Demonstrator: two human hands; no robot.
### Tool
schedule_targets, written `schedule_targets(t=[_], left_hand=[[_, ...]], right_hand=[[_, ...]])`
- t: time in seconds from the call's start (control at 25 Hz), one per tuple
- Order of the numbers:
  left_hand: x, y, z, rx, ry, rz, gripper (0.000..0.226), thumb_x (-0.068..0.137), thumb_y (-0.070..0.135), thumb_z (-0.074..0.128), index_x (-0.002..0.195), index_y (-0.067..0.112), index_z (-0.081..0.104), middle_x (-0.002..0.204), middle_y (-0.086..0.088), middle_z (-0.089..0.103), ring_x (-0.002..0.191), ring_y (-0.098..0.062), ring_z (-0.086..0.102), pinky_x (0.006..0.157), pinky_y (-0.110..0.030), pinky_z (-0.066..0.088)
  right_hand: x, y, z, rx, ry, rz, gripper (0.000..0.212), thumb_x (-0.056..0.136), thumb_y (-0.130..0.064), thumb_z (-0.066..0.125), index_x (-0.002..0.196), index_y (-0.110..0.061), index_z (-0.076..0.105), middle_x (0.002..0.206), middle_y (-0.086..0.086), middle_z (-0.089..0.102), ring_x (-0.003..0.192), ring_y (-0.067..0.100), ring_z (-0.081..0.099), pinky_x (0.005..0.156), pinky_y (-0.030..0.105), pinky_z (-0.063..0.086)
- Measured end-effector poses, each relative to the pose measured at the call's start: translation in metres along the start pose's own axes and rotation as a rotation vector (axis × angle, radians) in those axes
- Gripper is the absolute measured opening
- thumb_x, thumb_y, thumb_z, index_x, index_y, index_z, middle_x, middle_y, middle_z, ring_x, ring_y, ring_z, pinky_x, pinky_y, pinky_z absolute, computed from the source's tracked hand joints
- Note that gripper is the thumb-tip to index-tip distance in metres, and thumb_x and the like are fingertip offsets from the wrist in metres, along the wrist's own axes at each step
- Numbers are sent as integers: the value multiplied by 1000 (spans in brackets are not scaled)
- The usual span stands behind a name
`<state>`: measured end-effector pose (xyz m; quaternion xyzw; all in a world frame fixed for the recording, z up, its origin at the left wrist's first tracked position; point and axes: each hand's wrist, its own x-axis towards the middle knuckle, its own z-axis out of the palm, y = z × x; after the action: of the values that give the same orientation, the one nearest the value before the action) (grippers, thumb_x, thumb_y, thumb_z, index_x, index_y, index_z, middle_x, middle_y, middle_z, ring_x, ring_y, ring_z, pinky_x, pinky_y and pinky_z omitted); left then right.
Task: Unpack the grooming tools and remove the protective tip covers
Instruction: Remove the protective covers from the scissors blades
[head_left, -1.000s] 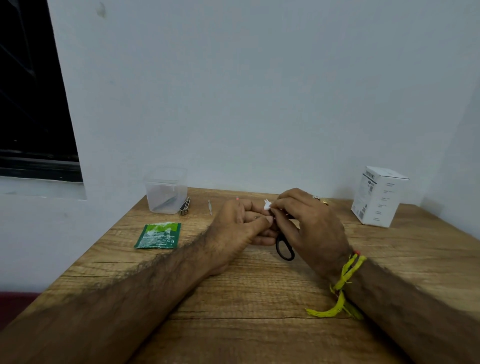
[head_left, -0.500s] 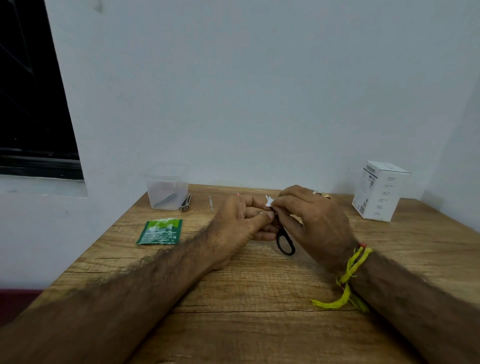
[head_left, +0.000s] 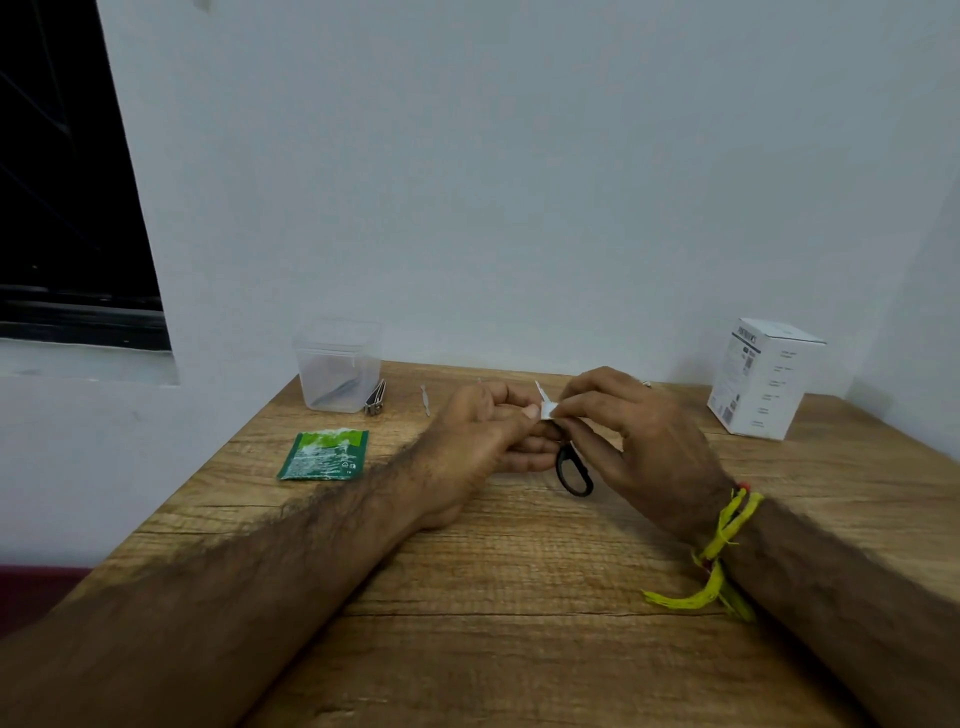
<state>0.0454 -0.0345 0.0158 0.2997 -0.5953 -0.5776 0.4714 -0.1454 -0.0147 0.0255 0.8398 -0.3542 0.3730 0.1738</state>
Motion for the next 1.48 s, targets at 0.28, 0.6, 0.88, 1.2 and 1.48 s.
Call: schedule_targets(t=[0.28,0.6,0.88,1.2,1.48], left_hand=[[2,0,-1,-40,23,-24,16,105,9,49,105,1,63,89,-16,78,79,-22,78,67,-27,61],[3,-1,0,-4,69,-9,16,104,9,51,110,2,64,89,-16,78,77,-23,77,67,-28,62],[2,0,1,1,87,-5,16,104,9,51,111,0,63,89,-17,78,75,-22,77,63,-26,61],[2,2,2,-9,131,6,18,105,9,50,112,1,64,91,-13,78,74,-20,77,65,-27,62],[0,3,5,35,151,24,18,105,7,49,109,0,65,86,-13,77,69,-18,74,64,-26,62]], right_hand=[[-2,6,6,25,-11,-12,8,89,-5,71,96,-8,75,102,3,70,89,22,67,72,43,55],[-2,3,1,-128,35,-46,7,86,-17,71,88,-14,77,103,1,69,97,27,61,74,46,51],[-3,1,-1,-137,-2,-29,11,88,-18,70,90,-11,77,89,3,67,81,26,59,65,45,49],[-3,0,0,-107,-62,-21,15,92,-20,63,97,-12,75,97,3,69,85,27,65,68,45,53],[-2,-5,-3,-131,-157,11,18,97,-23,57,103,-15,72,105,1,68,87,29,65,70,46,52]])
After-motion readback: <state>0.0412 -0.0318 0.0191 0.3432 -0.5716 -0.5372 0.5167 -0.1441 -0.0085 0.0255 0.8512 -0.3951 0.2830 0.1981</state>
